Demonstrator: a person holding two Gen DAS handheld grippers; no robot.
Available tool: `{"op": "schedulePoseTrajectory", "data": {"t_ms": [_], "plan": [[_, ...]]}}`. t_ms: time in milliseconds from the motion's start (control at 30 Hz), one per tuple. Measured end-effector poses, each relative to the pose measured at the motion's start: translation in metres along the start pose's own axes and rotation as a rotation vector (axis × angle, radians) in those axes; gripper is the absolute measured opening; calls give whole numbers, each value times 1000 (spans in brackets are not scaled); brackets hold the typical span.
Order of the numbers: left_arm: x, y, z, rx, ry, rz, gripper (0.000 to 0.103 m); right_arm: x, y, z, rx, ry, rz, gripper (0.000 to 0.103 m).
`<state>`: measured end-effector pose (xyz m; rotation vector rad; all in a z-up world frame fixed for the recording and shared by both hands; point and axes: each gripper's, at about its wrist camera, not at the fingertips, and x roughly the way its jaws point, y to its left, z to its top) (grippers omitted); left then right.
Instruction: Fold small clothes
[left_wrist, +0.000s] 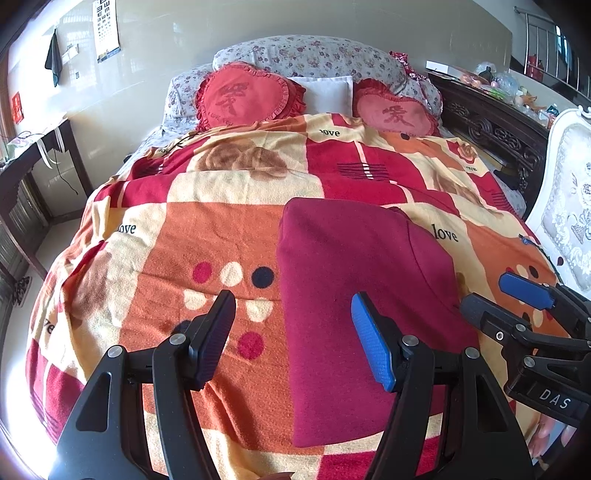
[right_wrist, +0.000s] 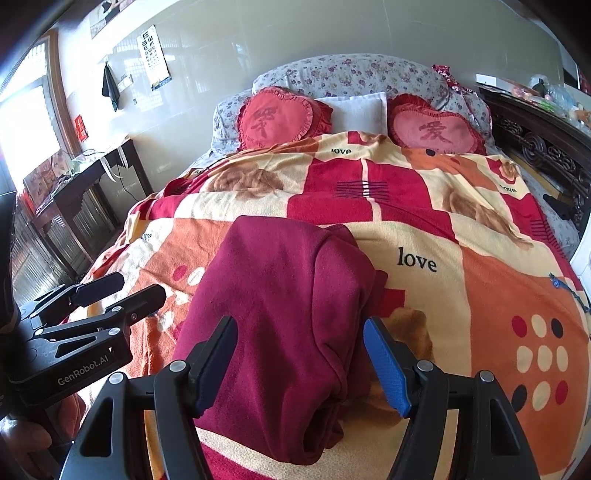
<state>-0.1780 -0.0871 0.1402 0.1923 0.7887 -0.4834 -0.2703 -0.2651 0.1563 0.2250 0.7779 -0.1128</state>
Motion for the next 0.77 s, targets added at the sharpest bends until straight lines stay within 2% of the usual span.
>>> {"op": "schedulePoseTrajectory", "data": {"t_ms": [767], "plan": [[11, 4, 0, 5, -1, -8, 66, 12, -9, -2, 19, 34, 7, 69]]}}
